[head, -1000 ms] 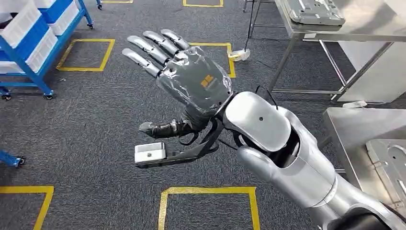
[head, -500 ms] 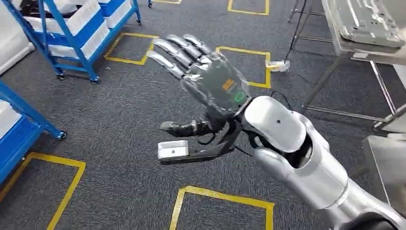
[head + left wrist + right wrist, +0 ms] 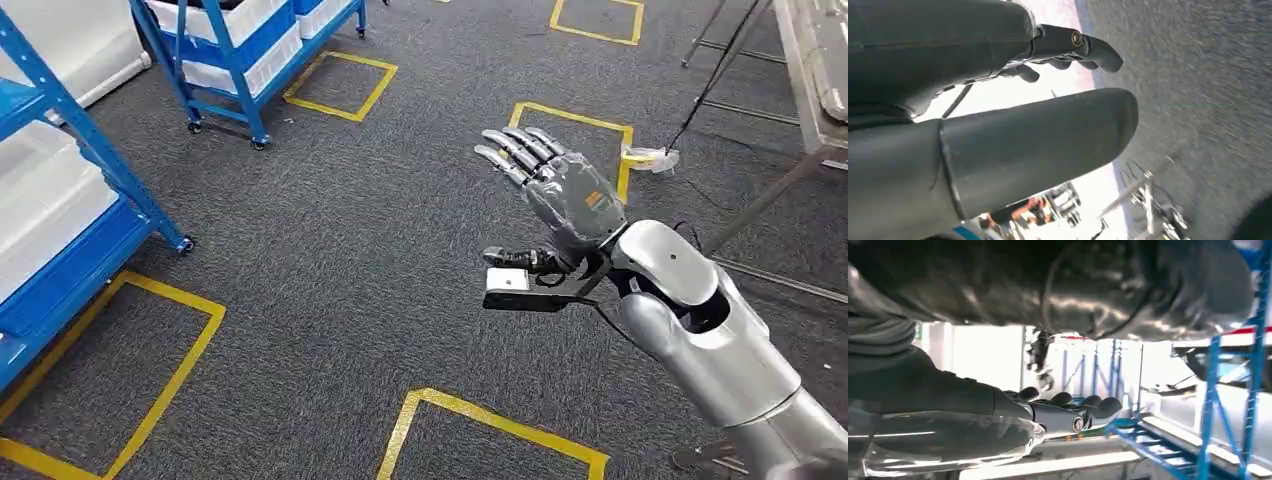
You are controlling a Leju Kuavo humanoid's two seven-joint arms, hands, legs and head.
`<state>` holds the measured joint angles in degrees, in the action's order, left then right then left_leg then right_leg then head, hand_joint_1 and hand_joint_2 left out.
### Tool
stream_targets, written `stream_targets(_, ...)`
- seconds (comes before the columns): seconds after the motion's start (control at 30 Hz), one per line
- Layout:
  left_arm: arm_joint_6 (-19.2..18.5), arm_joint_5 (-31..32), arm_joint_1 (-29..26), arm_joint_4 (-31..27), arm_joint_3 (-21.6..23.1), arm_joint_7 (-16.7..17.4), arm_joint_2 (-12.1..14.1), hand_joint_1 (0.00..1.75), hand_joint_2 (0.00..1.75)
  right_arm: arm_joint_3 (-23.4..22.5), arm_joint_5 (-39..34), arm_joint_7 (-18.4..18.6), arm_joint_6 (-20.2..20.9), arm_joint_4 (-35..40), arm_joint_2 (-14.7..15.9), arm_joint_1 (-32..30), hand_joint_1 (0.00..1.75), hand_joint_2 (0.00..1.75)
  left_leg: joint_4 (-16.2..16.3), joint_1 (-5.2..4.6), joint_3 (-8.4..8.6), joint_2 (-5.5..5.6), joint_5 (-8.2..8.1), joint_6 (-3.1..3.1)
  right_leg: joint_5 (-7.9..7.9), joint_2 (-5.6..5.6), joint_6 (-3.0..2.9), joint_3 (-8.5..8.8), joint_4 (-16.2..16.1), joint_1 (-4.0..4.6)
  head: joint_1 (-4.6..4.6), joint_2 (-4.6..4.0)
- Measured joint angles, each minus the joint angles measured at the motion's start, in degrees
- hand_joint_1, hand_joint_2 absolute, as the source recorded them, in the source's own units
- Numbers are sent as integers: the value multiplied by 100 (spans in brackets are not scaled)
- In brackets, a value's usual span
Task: Take the parts from the cabinet and place them on the table.
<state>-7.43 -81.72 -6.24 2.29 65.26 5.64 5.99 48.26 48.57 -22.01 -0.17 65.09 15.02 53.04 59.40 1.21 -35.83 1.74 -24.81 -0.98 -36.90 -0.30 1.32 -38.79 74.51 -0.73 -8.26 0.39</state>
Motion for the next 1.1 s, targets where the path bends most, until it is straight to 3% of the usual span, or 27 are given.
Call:
stream_targets(0.03,-55,-7,3,0,-26,-4,0,0,0,0,-7,-15,4,-55,2,-2,0,0,1,-15,-4,73,3,-5,-25,9,-18,-142,251,1,0,-2)
stream_targets(0.07,-87,-9,-2,0,-59,-9,0,0,0,0,-15,-26,7,-100,4,-1,0,0,2,-24,0,152,4,-6,91,19,-45,-152,218,4,0,-2)
stream_targets(0.1,-100,-11,-5,0,-85,-13,-2,0,0,0,-15,-28,6,-129,4,2,0,0,2,-28,9,231,4,-5,331,38,-80,-27,-84,9,0,-2)
stream_targets(0.13,-113,-15,-5,0,-94,-17,-2,0,0,0,-17,-30,6,-144,7,11,0,0,3,-29,25,317,5,-4,632,87,-121,204,-594,17,0,-2)
stream_targets(0.17,-122,-31,-4,-2,-100,-20,-7,0,0,-2,-20,-35,6,-166,22,32,0,0,2,-26,40,389,6,-3,915,240,-162,464,-1157,22,0,-2)
stream_targets(0.2,-122,-48,-2,-2,-114,-26,-15,0,0,-2,-26,-39,6,-183,28,50,0,0,-5,-14,32,448,15,14,894,524,-184,595,-1427,21,0,-2)
stream_targets(0.23,-62,-48,17,-2,-124,2,-15,0,0,-2,-33,-48,9,-194,31,69,0,0,10,-27,2,513,32,46,918,533,-170,607,-1515,24,-2,-2)
stream_targets(0.33,666,-52,27,-2,-129,315,-46,0,0,-2,-66,-35,37,-245,50,134,0,0,-74,29,-46,725,116,176,932,316,-187,600,-1535,60,2,0)
stream_targets(0.37,1046,-68,50,-2,-129,484,-46,0,0,-2,-88,-26,48,-258,57,162,0,0,-49,7,-65,743,101,201,999,229,-224,651,-1665,-39,0,-2)
stream_targets(0.4,1295,-94,76,-2,-131,607,-48,0,0,-2,-96,-17,59,-273,90,177,0,0,88,-44,-130,389,-26,195,1022,139,-247,680,-1720,0,-2,-2)
stream_targets(0.43,1433,-116,121,-2,-133,673,-46,0,0,-9,-116,-7,59,-282,135,195,0,0,376,-48,-263,135,-225,198,1042,70,-282,684,-1732,10,-24,0)
stream_targets(0.47,1612,-171,169,-2,-135,686,-35,0,0,-15,-118,7,55,-295,186,193,0,0,849,-45,-479,-22,-465,212,1041,-22,-285,676,-1731,37,-26,-2)
stream_targets(0.53,1972,-271,267,-2,-162,667,-26,0,0,-17,-116,44,39,-343,293,128,0,0,1615,-36,-821,-119,-750,231,1031,-215,-298,669,-1727,61,-26,-2)
stream_targets(0.57,2020,-299,299,-2,-177,652,-20,0,0,-20,-116,48,11,-367,328,82,0,0,1660,-35,-824,-136,-699,238,1029,-299,-297,669,-1726,62,-24,-2)
stream_targets(0.6,1998,-299,328,-2,-179,634,11,0,0,-26,-114,48,-11,-391,354,49,0,0,1407,-34,-676,-150,-530,245,1023,-376,-297,669,-1720,62,-24,-2)
stream_targets(0.63,1963,-299,345,-2,-179,625,31,0,0,-35,-114,46,-26,-415,369,30,0,0,971,-34,-415,-185,-314,244,1011,-434,-285,671,-1709,58,-24,-2)
stream_targets(0.67,1933,-299,357,-2,-179,619,57,0,0,-57,-111,42,-41,-432,382,21,0,0,364,-36,-65,-306,-73,229,989,-485,-268,675,-1682,59,-24,-2)
stream_targets(0.7,1895,-299,368,-2,-179,614,72,0,0,-74,-109,42,-55,-448,393,21,0,0,-45,-56,146,-576,-43,201,961,-532,-243,674,-1643,69,-26,-2)
stream_targets(0.73,1871,-299,375,-2,-179,614,90,0,0,-94,-103,42,-68,-463,422,20,0,0,-90,-118,172,-616,-66,148,933,-563,-210,654,-1595,122,-26,-2)
stream_targets(0.8,1740,-299,376,-2,-179,616,114,0,0,-101,-83,33,-85,-511,435,1,0,0,-81,-116,141,-468,-48,79,934,-657,-184,665,-1610,122,-15,-2)
stream_targets(0.87,1640,-302,372,-2,-179,640,129,0,0,-101,-72,11,-103,-548,435,-10,0,0,-157,-95,170,-337,0,-7,900,-747,-114,672,-1605,118,-17,-2)
stream_targets(0.9,1644,-302,368,-2,-179,662,131,0,0,-109,-68,7,-112,-577,457,-15,0,0,-184,-74,176,-289,27,-47,791,-432,-74,637,-1483,60,-13,-2)
stream_targets(0.93,1679,-302,383,-2,-175,697,131,0,0,-120,-63,7,-138,-601,459,-20,0,0,-189,-64,166,-242,40,-69,601,-190,-61,507,-1197,52,-15,-2)
stream_targets(0.97,1725,-299,409,-2,-173,708,136,0,0,-129,-48,-7,-162,-629,479,-42,0,0,-189,-60,155,-202,50,-84,377,-56,-43,309,-763,40,-13,0)
stream_targets(1.03,1805,-304,448,-2,-170,721,140,0,0,-148,-28,-4,-212,-731,550,-148,0,0,-182,-61,137,-25,59,-97,56,11,-12,-133,129,17,-11,-2)
stream_targets(1.07,1825,-308,453,-2,-170,721,140,0,0,-155,-24,-2,-223,-765,575,-201,0,0,-176,-60,137,55,60,-96,98,17,-5,-203,234,8,-11,-2)
stream_targets(1.1,1825,-317,453,-2,-168,721,140,0,0,-166,-22,-4,-240,-789,590,-235,0,0,-165,-59,140,134,59,-93,273,21,-7,-150,68,-3,-11,-2)
